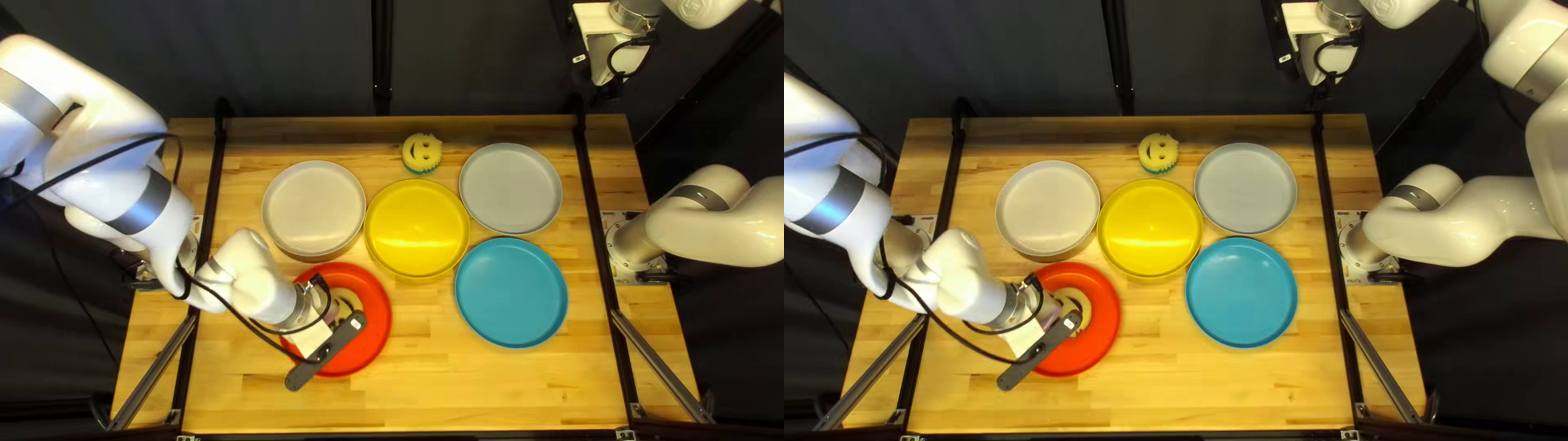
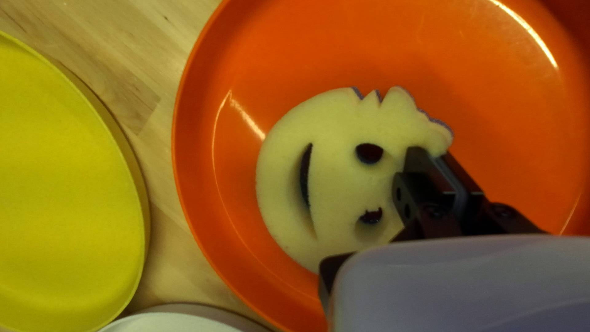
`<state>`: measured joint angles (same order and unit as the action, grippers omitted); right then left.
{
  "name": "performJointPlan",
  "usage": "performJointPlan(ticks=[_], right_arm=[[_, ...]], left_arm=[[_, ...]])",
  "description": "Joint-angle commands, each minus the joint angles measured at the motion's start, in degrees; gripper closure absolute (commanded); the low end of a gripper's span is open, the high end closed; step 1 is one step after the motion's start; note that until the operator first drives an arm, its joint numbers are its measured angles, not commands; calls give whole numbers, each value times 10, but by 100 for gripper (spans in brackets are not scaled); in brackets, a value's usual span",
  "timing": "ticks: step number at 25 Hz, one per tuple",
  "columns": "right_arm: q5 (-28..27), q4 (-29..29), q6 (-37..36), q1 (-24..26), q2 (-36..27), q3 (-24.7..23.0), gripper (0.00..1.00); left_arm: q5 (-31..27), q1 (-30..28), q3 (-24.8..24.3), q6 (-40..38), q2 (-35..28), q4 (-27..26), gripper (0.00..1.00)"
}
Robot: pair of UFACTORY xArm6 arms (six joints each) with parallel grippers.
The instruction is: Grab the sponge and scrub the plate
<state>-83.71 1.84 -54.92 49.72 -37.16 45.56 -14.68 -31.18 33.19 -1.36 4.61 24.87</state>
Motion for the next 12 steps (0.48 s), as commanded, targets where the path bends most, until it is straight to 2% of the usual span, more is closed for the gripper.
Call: performJointPlan(ticks=[1,5,12], right_arm=[[0,0,0,0,0,0,0],[0,0,0,0,0,0,0],[0,0,0,0,0,0,0]], left_arm=[[6,-16,13,-27,20,18,100],[6,1,-31,-4,-23,2,100],[19,62,-110,82,-92,-50,100]])
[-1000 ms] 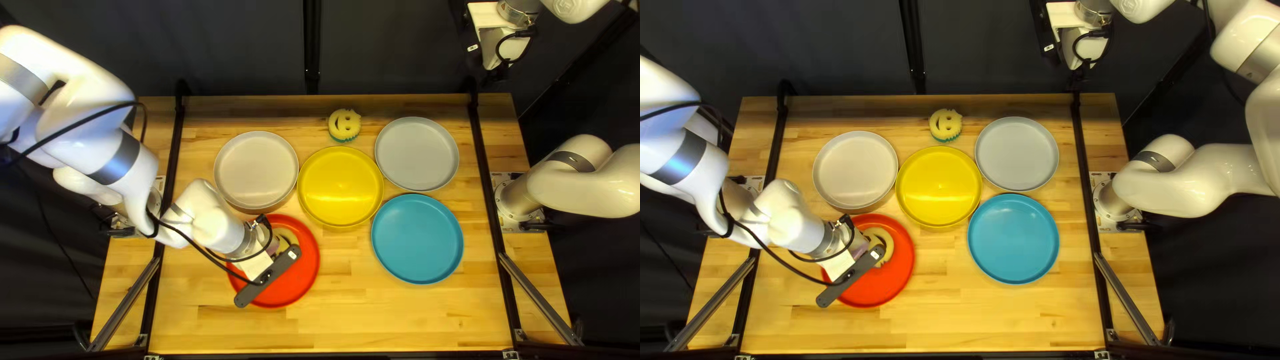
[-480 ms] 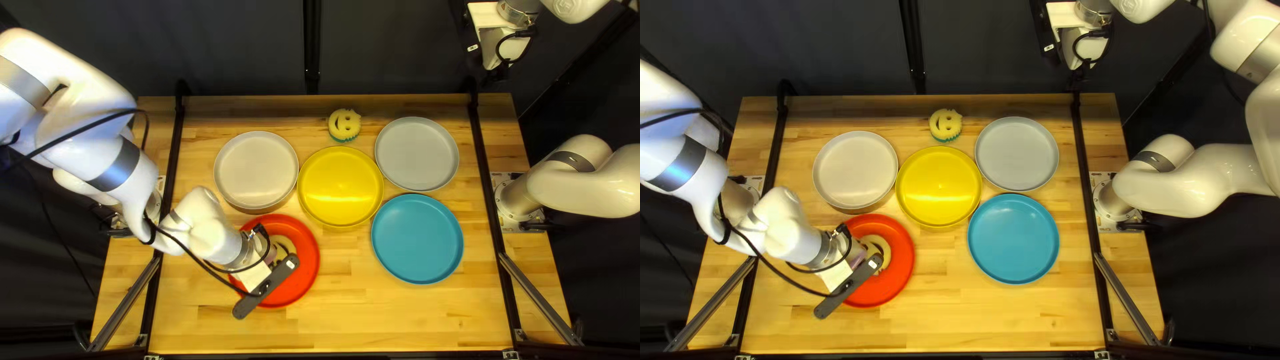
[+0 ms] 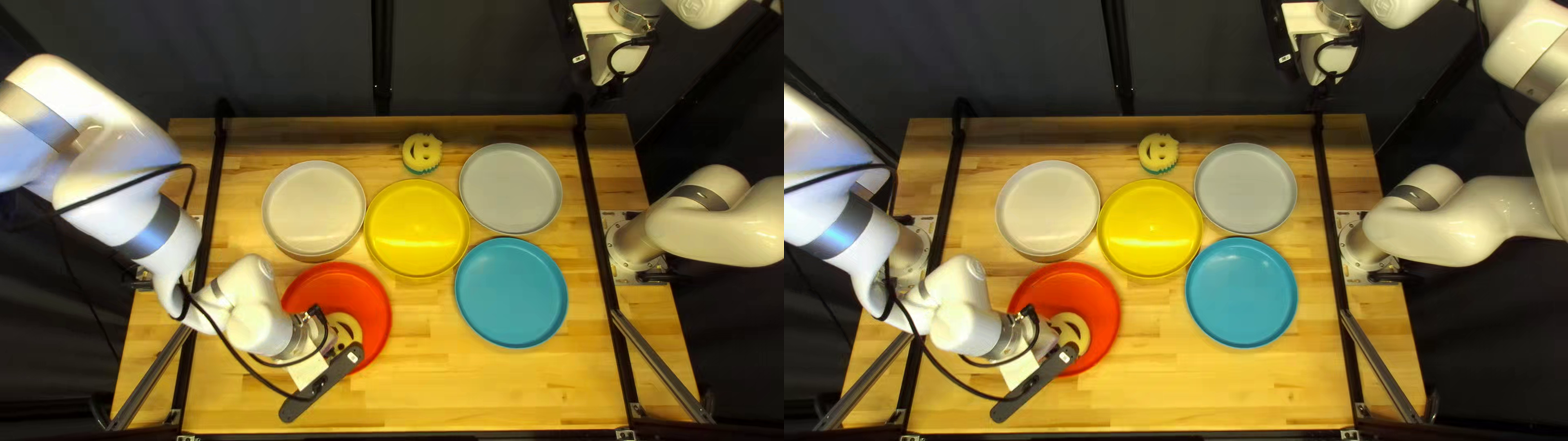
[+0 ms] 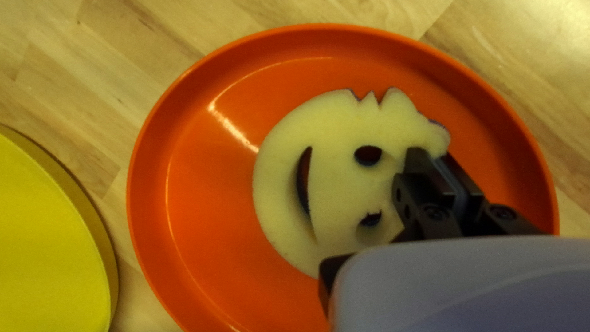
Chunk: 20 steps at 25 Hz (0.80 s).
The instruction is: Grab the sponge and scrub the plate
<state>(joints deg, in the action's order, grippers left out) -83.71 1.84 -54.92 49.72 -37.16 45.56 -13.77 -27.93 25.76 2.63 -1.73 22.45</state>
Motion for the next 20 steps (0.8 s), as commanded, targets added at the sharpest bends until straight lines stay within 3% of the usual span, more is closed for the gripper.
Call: performJointPlan(ticks=[1,6,17,20], right_arm=[[0,0,0,0,0,0,0],[0,0,0,0,0,0,0],[0,0,0,0,0,0,0],[0,0,0,0,0,0,0]], left_arm=[[14,38,-47,51,-35,-30,100],[33,68,-62,82,-37,-46,100],[-4,19,95,32,73,3,100],[-11,13,113,32,85,10,100]])
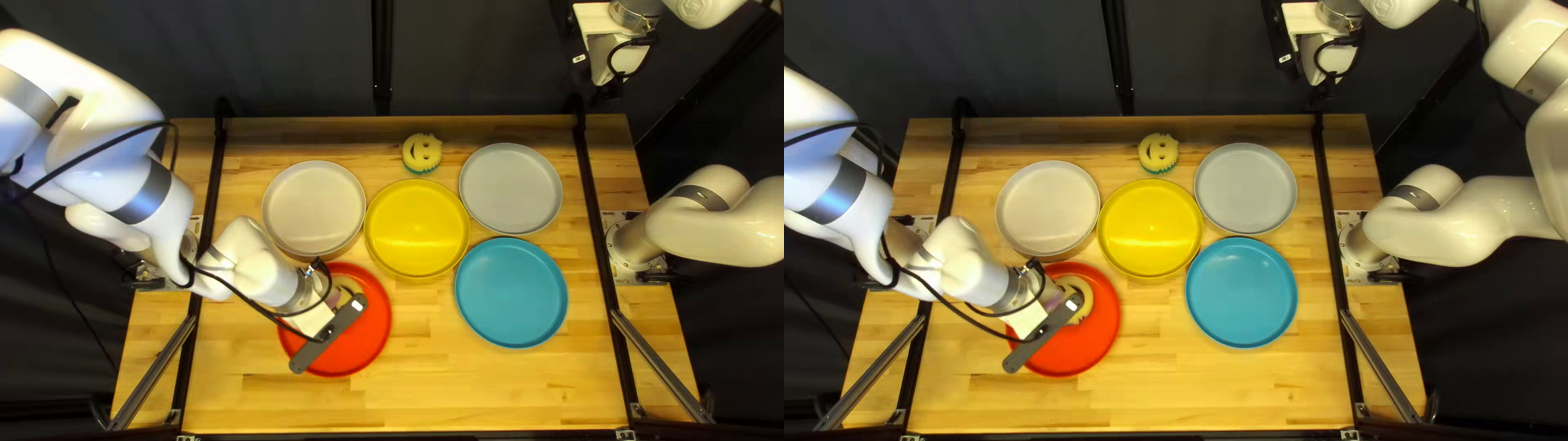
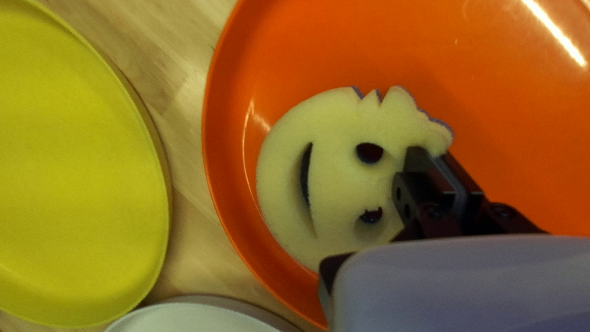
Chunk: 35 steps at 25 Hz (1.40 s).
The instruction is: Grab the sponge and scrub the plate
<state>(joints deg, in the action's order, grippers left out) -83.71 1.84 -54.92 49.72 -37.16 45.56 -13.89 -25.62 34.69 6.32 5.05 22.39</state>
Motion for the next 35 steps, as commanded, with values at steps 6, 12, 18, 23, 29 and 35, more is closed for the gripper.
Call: performJointPlan(ticks=[6,12,18,23,29,35], right_arm=[[0,0,0,0,0,0,0],[0,0,0,0,0,0,0],[0,0,0,0,0,0,0],[0,0,0,0,0,0,0],[0,0,0,0,0,0,0],[0,0,0,0,0,0,0]], left_arm=[[4,13,-23,21,-14,2,100],[32,52,-90,77,-50,-39,100],[27,46,-115,85,-76,-67,100],[-35,16,-49,52,-73,-47,100],[-99,3,70,48,-32,-14,100],[-89,2,213,57,84,33,100]])
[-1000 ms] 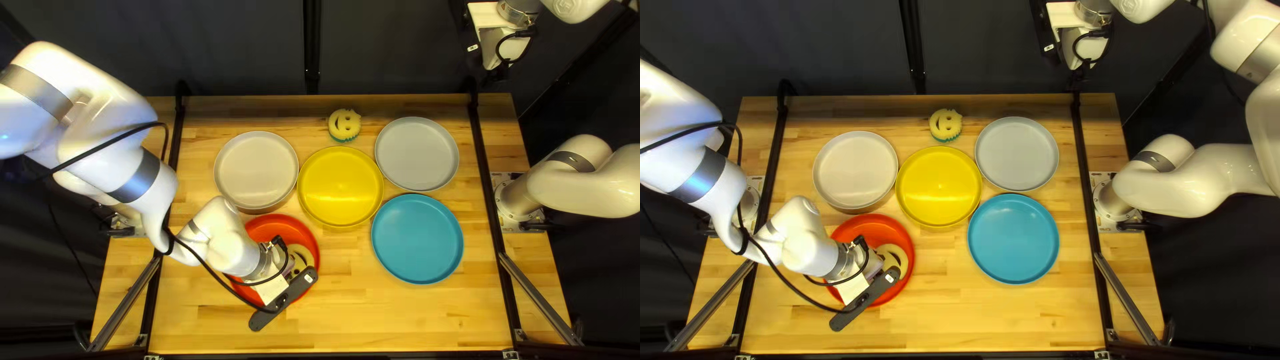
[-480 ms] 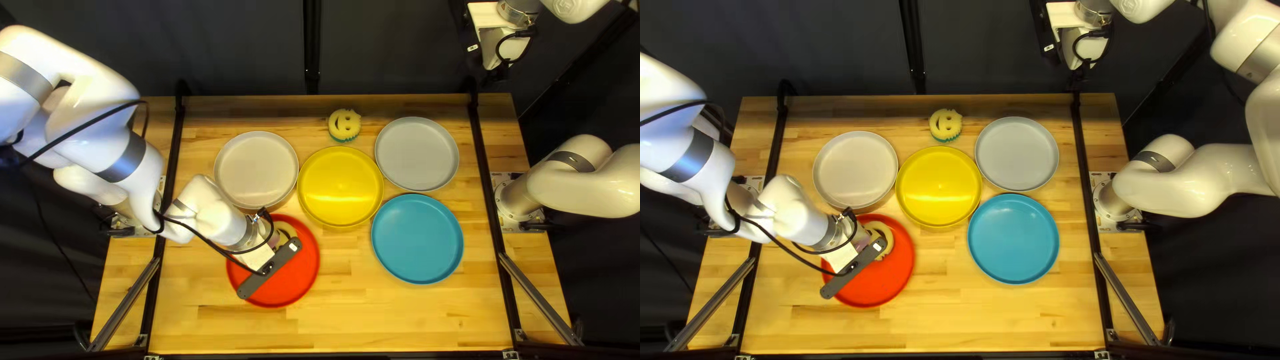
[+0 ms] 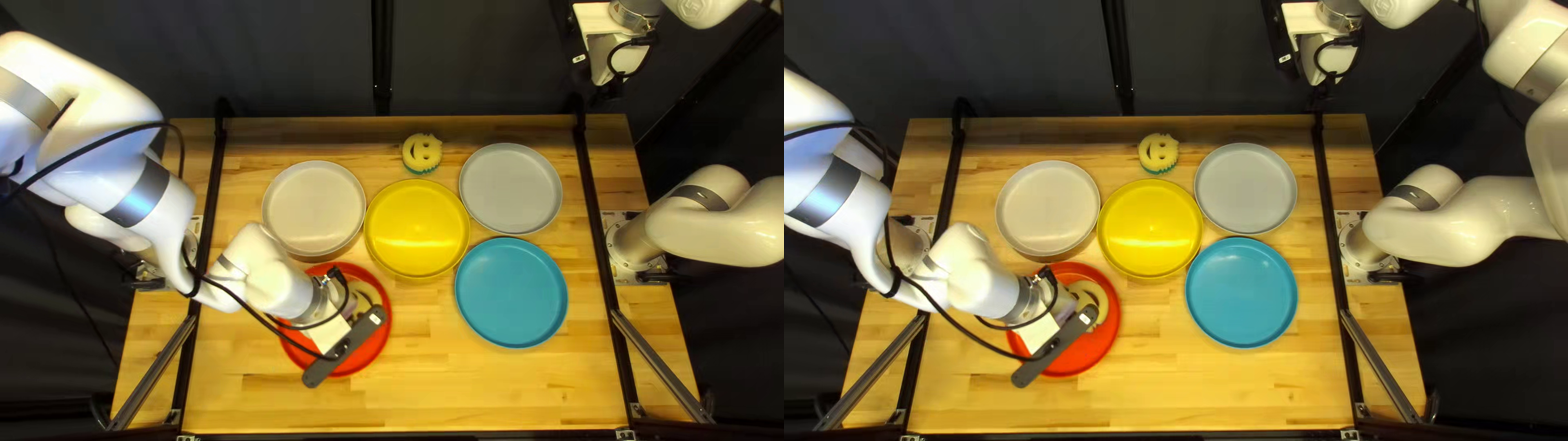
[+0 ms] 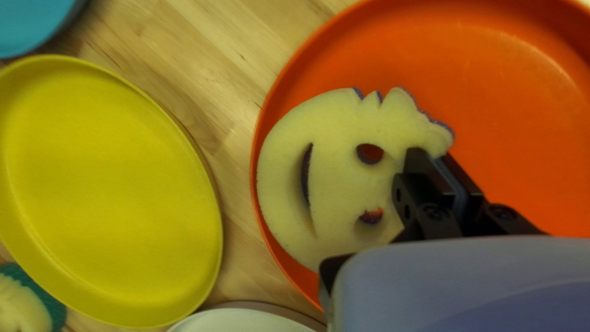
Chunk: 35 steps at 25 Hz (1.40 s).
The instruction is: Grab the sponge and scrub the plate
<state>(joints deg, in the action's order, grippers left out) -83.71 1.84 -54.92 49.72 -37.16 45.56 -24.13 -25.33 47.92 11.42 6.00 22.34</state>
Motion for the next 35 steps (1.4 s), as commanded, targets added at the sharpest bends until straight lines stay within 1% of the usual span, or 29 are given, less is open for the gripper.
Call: performJointPlan(ticks=[1,2,4,6,7,8,9,13,18,21,23,29,33,35], right_arm=[[0,0,0,0,0,0,0],[0,0,0,0,0,0,0],[0,0,0,0,0,0,0],[0,0,0,0,0,0,0],[0,0,0,0,0,0,0],[0,0,0,0,0,0,0],[0,0,0,0,0,0,0],[0,0,0,0,0,0,0],[0,0,0,0,0,0,0],[0,0,0,0,0,0,0],[0,0,0,0,0,0,0],[0,0,0,0,0,0,0],[0,0,0,0,0,0,0],[0,0,0,0,0,0,0]], left_arm=[[21,0,95,8,93,39,100],[37,2,123,12,128,46,100],[63,5,144,26,167,48,100],[82,8,147,43,185,39,100],[95,9,142,61,191,25,100],[101,9,140,73,193,13,90],[102,9,139,77,193,10,0],[106,5,136,114,193,-25,0],[98,15,69,109,126,-25,0],[90,26,16,110,75,-30,0],[85,40,-31,117,30,-41,0],[60,63,-122,134,-64,-76,0],[22,68,-170,128,-136,-89,0],[-19,71,-202,126,-201,-100,0]])
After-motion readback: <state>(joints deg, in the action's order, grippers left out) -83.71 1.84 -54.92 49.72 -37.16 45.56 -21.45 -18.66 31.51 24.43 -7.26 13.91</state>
